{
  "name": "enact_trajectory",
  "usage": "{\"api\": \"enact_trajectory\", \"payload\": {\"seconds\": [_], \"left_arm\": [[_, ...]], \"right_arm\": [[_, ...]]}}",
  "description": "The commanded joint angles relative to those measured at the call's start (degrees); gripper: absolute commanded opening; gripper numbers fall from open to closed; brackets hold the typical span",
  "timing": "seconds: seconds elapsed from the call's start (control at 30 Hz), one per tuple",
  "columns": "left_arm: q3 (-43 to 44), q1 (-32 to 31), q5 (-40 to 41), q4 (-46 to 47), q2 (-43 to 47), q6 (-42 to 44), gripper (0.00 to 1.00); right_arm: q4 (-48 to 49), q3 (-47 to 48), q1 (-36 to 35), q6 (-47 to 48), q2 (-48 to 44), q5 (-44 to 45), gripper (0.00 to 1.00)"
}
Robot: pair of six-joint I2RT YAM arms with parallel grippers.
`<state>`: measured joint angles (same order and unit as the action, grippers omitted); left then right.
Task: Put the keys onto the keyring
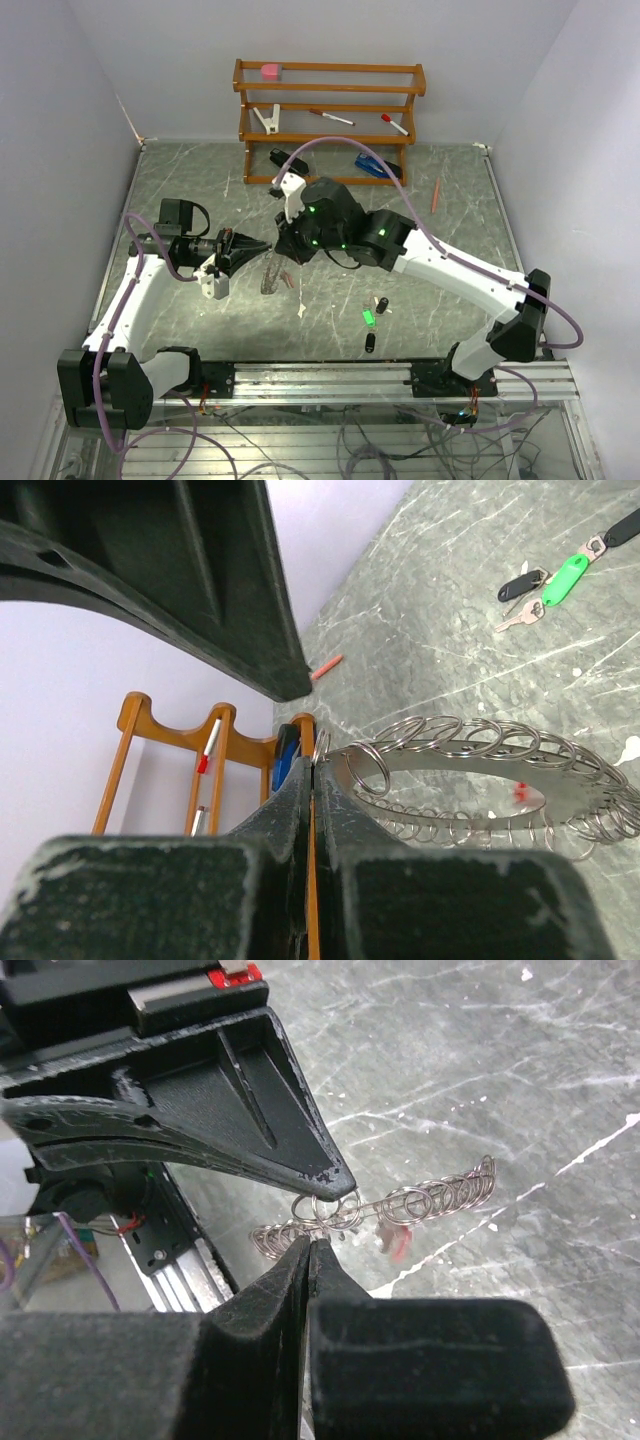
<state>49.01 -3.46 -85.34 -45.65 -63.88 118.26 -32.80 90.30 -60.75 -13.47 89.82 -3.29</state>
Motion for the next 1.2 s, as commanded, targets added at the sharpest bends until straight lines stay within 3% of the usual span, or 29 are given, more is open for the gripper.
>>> {"api": "enact_trajectory", "payload": {"seconds": [0.0, 0.13, 0.27, 0.43, 0.6, 0.9, 1.17], "left_arm": [[1.4, 0.4, -5.5, 1.6, 0.4, 37.0, 0.07], [1.4, 0.4, -5.5, 1.9, 0.5, 37.0, 0.07], [0.1, 0.7, -5.5, 2.3, 0.7, 37.0, 0.07], [-3.5, 3.7, -5.5, 2.3, 1.2, 37.0, 0.07], [-6.7, 7.8, -5.5, 1.7, 2.6, 37.0, 0.07], [-5.8, 8.8, -5.5, -2.0, 2.2, 37.0, 0.07], [-5.4, 8.9, -5.6, -2.7, 2.0, 37.0, 0.07]], "right_arm": [[2.9, -0.5, 1.0, -1.5, -2.7, -2.2, 0.00], [3.8, -1.6, 1.8, -2.3, -4.0, -2.2, 0.00], [1.3, -5.2, 4.4, -4.0, -6.2, 3.5, 0.00], [1.3, -15.9, 9.6, -6.9, -8.1, 6.7, 0.26], [4.3, -20.6, 15.7, -11.2, -4.1, 7.3, 0.32], [6.4, -12.8, 17.3, -6.8, 16.3, 5.6, 0.31], [7.6, -11.8, 18.7, -9.8, 20.3, 6.9, 0.30]]}}
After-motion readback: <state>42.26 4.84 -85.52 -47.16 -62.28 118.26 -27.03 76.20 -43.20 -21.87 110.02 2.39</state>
